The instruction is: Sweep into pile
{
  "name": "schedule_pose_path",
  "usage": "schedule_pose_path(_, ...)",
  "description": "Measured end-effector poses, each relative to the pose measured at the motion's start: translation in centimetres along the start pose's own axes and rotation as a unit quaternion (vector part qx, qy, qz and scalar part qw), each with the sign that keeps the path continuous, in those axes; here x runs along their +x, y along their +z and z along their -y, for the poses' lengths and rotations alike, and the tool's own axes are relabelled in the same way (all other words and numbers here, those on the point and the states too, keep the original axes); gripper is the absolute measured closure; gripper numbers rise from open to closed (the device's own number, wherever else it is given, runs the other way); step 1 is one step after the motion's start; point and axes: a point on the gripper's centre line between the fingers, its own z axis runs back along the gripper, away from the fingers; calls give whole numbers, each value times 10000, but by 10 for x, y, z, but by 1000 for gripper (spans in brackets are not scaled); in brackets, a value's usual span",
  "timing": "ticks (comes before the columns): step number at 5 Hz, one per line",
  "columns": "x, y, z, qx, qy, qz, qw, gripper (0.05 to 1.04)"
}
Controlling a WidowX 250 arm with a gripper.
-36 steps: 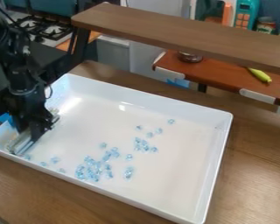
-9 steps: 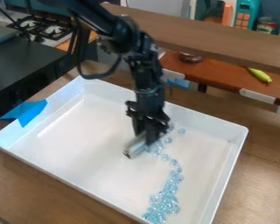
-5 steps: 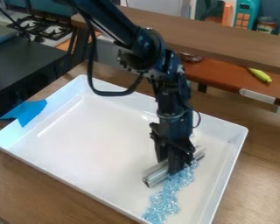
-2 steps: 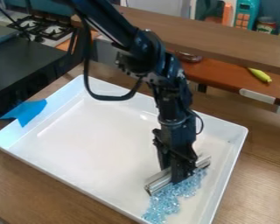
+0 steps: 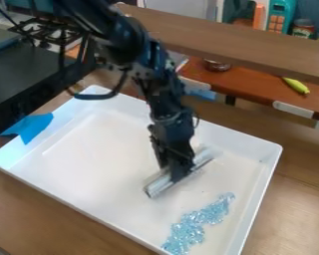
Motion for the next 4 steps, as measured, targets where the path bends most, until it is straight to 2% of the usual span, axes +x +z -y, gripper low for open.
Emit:
schedule_pose_path(1,-3,4,-11,14,-5,3,10000,712)
schedule_pose_path(2,5,13,-23,158,-9,54,9999,711)
schedule_pose_path(4,28,2,-39,280,67,-121,9995,711)
